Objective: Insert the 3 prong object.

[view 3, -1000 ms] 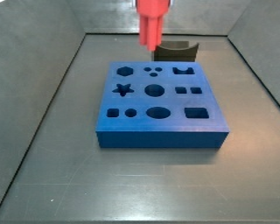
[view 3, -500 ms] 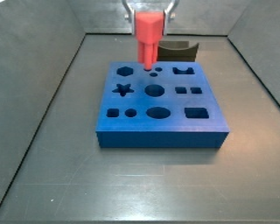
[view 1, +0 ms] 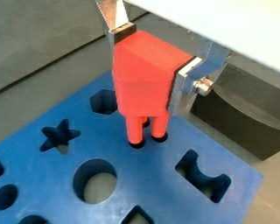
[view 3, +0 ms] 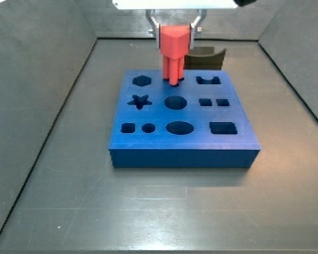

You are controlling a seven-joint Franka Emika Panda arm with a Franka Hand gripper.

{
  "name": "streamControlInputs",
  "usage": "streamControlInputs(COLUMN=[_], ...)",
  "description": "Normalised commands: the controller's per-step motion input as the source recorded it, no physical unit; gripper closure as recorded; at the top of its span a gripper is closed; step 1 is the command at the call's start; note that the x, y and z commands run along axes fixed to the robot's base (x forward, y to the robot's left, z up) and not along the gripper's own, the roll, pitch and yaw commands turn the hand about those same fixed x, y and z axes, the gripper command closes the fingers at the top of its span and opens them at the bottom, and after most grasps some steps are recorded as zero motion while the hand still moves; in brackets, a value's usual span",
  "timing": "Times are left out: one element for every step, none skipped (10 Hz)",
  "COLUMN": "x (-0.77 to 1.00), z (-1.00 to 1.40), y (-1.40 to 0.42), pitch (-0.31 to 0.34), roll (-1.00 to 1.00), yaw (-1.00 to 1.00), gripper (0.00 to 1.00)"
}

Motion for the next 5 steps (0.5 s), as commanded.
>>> streamControlInputs(x=[0.00, 0.00, 0.08, 0.09, 0.10], z=[-0.25, -0.34, -0.32, -0.31, -0.32], y=[0.14, 0.05, 0.00, 0.00, 0.00], pitch=[-0.037, -0.060, -0.073, -0.074, -0.079], roll=[-0.07, -0.15, -0.21, -0.24, -0.24], yaw=[-0.01, -0.03, -0.06, -0.09, -0.11], gripper=[1.00, 1.00, 1.00, 1.00, 1.00])
